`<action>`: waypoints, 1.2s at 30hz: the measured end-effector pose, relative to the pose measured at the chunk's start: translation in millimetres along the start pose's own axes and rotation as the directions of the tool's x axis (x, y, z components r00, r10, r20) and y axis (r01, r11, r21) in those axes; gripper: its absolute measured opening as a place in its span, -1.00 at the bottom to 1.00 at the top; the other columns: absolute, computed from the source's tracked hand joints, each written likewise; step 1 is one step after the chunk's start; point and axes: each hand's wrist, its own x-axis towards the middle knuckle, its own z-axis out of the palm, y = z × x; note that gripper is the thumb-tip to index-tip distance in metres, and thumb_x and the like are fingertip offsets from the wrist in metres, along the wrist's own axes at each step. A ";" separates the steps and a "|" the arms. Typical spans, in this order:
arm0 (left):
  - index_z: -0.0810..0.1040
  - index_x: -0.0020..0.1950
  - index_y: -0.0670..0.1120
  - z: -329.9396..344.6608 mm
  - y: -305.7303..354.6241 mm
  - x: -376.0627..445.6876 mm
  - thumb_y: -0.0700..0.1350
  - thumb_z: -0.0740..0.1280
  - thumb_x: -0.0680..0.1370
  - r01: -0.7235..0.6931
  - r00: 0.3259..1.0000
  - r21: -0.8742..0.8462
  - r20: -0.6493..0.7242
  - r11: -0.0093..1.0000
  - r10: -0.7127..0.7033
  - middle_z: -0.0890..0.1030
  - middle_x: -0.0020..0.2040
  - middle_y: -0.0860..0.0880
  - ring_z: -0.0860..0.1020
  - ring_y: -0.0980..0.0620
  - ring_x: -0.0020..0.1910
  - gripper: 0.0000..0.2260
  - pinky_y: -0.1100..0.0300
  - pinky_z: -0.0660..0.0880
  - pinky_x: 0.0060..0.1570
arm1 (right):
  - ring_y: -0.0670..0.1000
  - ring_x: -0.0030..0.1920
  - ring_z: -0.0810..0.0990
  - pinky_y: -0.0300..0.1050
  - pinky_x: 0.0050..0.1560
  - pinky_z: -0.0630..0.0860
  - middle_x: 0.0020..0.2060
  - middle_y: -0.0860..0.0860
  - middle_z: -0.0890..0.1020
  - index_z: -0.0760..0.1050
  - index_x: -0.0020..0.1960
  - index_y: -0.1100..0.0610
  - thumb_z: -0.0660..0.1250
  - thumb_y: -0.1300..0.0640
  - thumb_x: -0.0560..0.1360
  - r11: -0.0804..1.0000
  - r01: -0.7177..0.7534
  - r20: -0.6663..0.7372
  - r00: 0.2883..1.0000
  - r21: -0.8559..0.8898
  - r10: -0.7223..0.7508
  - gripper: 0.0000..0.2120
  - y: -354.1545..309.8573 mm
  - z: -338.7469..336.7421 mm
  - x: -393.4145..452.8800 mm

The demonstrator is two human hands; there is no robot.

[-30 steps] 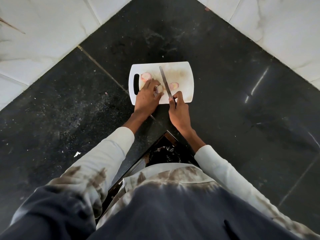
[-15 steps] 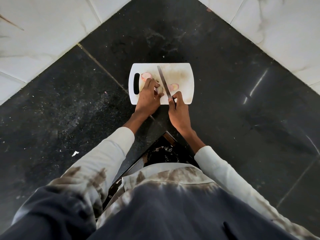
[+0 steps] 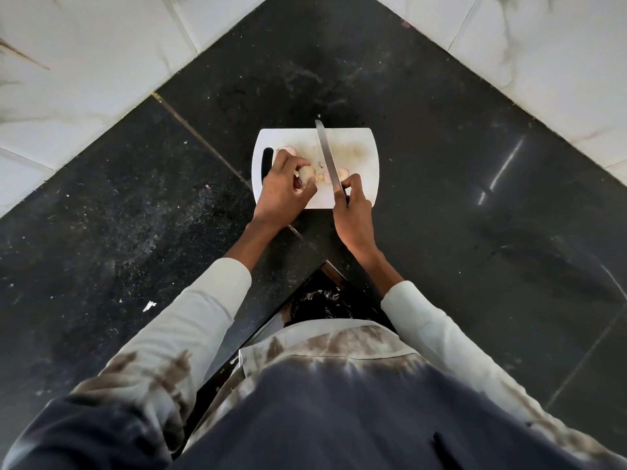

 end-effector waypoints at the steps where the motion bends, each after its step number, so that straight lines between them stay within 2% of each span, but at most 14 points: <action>1: 0.61 0.32 -0.13 -1.3 -0.7 0.1 -0.04 0.47 0.59 -0.018 1.000 0.016 0.008 1.000 0.018 0.53 0.30 -0.06 0.57 0.09 0.10 -0.66 0.31 0.56 0.12 | -0.09 -0.53 0.34 -0.19 -0.52 0.28 -0.40 0.00 0.49 0.32 0.15 0.10 0.17 0.10 0.75 1.000 -0.007 0.003 1.000 0.004 0.007 -0.92 -0.3 0.8 0.5; 3: 0.61 0.33 -0.12 1.4 -5.9 1.1 -0.03 0.48 0.60 -0.020 0.999 0.037 0.039 0.999 0.019 0.54 0.31 -0.05 0.60 0.05 0.10 -0.66 0.22 0.60 0.17 | -0.11 -0.54 0.34 -0.20 -0.52 0.29 -0.40 0.00 0.49 0.32 0.14 0.10 0.17 0.09 0.74 1.000 -0.013 0.008 1.000 0.001 0.013 -0.92 0.0 2.3 0.7; 7: 0.63 0.34 -0.12 12.6 -12.9 2.9 -0.06 0.48 0.61 0.010 0.997 0.080 0.073 0.997 -0.016 0.60 0.31 -0.08 0.56 -0.10 0.32 -0.67 -0.11 0.58 0.31 | -0.13 -0.57 0.34 -0.16 -0.50 0.31 -0.43 0.00 0.48 0.32 0.14 0.07 0.17 0.08 0.74 1.000 -0.010 0.039 0.999 -0.012 0.010 -0.93 0.1 2.9 -1.0; 11: 0.67 0.31 -0.08 15.4 -12.6 4.7 -0.11 0.50 0.58 0.051 0.998 0.112 0.036 0.992 -0.056 0.65 0.30 -0.05 0.51 -0.17 0.36 -0.70 -0.19 0.48 0.33 | -0.11 -0.57 0.31 -0.14 -0.49 0.27 -0.46 0.01 0.45 0.30 0.14 0.03 0.17 0.07 0.74 0.999 0.016 0.068 0.998 -0.051 -0.013 -0.94 4.6 4.3 -3.9; 14: 0.70 0.25 -0.05 15.4 -14.1 5.6 -0.11 0.53 0.55 0.085 0.996 0.119 -0.003 0.989 -0.085 0.69 0.25 -0.02 0.53 -0.16 0.29 -0.73 -0.19 0.50 0.26 | -0.09 -0.58 0.28 -0.25 -0.53 0.19 -0.48 0.00 0.40 0.29 0.15 0.05 0.18 0.09 0.74 0.995 0.047 0.094 0.995 -0.094 -0.038 -0.93 3.8 6.2 -8.1; 16: 0.72 0.20 -0.07 15.5 -14.4 6.9 -0.11 0.56 0.52 0.103 0.995 0.101 -0.015 0.990 -0.102 0.72 0.20 -0.03 0.55 -0.15 0.26 -0.74 -0.18 0.53 0.24 | -0.10 -0.60 0.32 -0.28 -0.57 0.23 -0.48 -0.02 0.41 0.32 0.20 0.10 0.19 0.10 0.74 0.993 0.049 0.102 0.994 -0.110 -0.038 -0.90 2.6 8.2 -9.8; 21: 0.72 0.15 -0.11 15.0 -11.4 6.5 -0.10 0.58 0.50 0.153 0.988 0.076 -0.035 0.985 -0.151 0.74 0.14 -0.03 0.60 -0.12 0.21 -0.75 -0.15 0.56 0.22 | -0.10 -0.61 0.33 -0.29 -0.58 0.22 -0.49 -0.02 0.43 0.33 0.23 0.11 0.21 0.12 0.74 0.988 0.066 0.112 0.992 -0.136 -0.051 -0.89 1.4 10.5 -7.9; 26: 0.73 0.16 -0.11 14.6 -9.0 6.1 -0.09 0.58 0.50 0.171 0.985 0.065 -0.042 0.983 -0.168 0.75 0.13 -0.03 0.63 -0.11 0.19 -0.74 -0.12 0.57 0.22 | -0.08 -0.59 0.34 -0.30 -0.58 0.22 -0.48 -0.03 0.44 0.34 0.21 0.09 0.22 0.12 0.73 0.978 0.090 0.098 0.993 -0.186 -0.072 -0.91 -1.3 11.0 -8.9; 30: 0.74 0.18 -0.09 13.4 -7.8 6.4 -0.08 0.56 0.51 0.177 0.984 0.051 -0.032 0.983 -0.176 0.76 0.13 -0.03 0.67 -0.08 0.15 -0.74 -0.08 0.60 0.21 | -0.13 -0.55 0.41 -0.34 -0.53 0.22 -0.43 -0.15 0.41 0.35 0.26 0.12 0.22 0.14 0.73 0.969 0.102 0.095 0.992 -0.224 -0.083 -0.86 -1.8 9.1 -9.5; 33: 0.74 0.18 -0.08 12.5 -6.5 6.5 -0.07 0.52 0.53 0.178 0.984 0.037 -0.035 0.983 -0.177 0.76 0.11 -0.02 0.70 -0.07 0.09 -0.76 -0.07 0.64 0.17 | -0.12 -0.47 0.39 -0.16 -0.38 0.27 -0.40 -0.20 0.41 0.35 0.29 0.10 0.22 0.12 0.73 0.961 0.092 0.084 0.994 -0.262 -0.073 -0.84 0.0 10.2 -10.6; 36: 0.75 0.16 -0.12 10.9 -3.0 6.4 -0.11 0.53 0.54 0.166 0.985 0.008 -0.044 0.986 -0.166 0.77 0.09 -0.05 0.73 -0.06 0.04 -0.78 0.01 0.65 0.14 | -0.12 -0.44 0.40 -0.08 -0.30 0.33 -0.37 -0.21 0.40 0.35 0.29 0.10 0.21 0.12 0.72 0.955 0.091 0.078 0.994 -0.281 -0.072 -0.83 0.0 11.5 -10.2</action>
